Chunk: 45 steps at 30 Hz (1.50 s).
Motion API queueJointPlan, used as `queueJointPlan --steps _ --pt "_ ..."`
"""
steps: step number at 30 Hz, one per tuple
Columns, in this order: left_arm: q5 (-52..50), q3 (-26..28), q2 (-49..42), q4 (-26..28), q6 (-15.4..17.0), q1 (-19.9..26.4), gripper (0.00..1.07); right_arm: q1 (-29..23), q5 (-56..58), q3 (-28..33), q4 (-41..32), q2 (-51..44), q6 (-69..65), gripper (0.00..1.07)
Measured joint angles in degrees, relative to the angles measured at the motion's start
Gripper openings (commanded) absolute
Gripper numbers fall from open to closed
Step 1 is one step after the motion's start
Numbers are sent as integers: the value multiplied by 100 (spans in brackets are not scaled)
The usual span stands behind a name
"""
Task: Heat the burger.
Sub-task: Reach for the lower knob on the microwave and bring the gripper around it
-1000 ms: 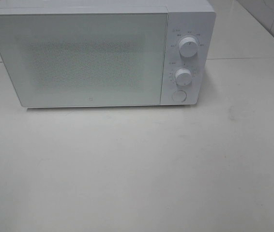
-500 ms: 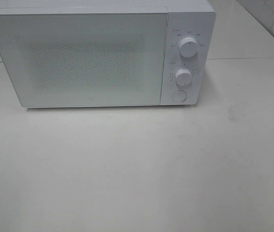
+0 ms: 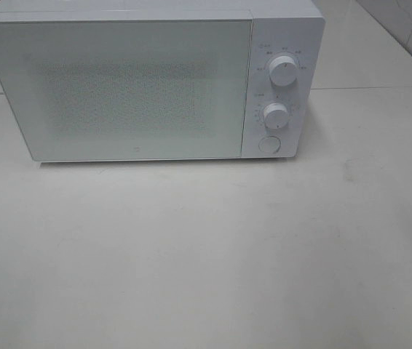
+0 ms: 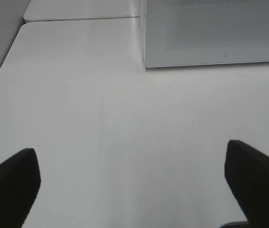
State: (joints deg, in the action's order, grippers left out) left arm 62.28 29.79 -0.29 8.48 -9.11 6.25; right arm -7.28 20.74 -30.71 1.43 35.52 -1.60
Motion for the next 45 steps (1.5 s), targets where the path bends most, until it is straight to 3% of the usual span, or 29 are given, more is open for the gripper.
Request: queueJointPlan --steps 22,24,26,29,32,34,37,45 --pt "0 0 0 0 0 0 98 0 -3558 11 0 2074 0 75" --pt "0 0 0 0 0 0 98 0 -3839 52 0 2149 0 75" --pt "0 0 0 0 0 0 98 0 -5128 447 -6 2510 29 75" --pt "0 0 0 0 0 0 98 0 -5414 573 -57 2613 46 75" --pt "0 0 0 -6 0 0 98 -69 -6337 877 -476 2899 281 75" --pt "0 0 0 0 0 0 98 -481 -7093 1100 -1381 3352 1117 75" --pt "0 0 0 0 0 0 98 -619 -7277 1129 -1604 3484 1352 75" --pt "0 0 0 0 0 0 98 -1839 -8909 1169 -3461 4601 2406 75"
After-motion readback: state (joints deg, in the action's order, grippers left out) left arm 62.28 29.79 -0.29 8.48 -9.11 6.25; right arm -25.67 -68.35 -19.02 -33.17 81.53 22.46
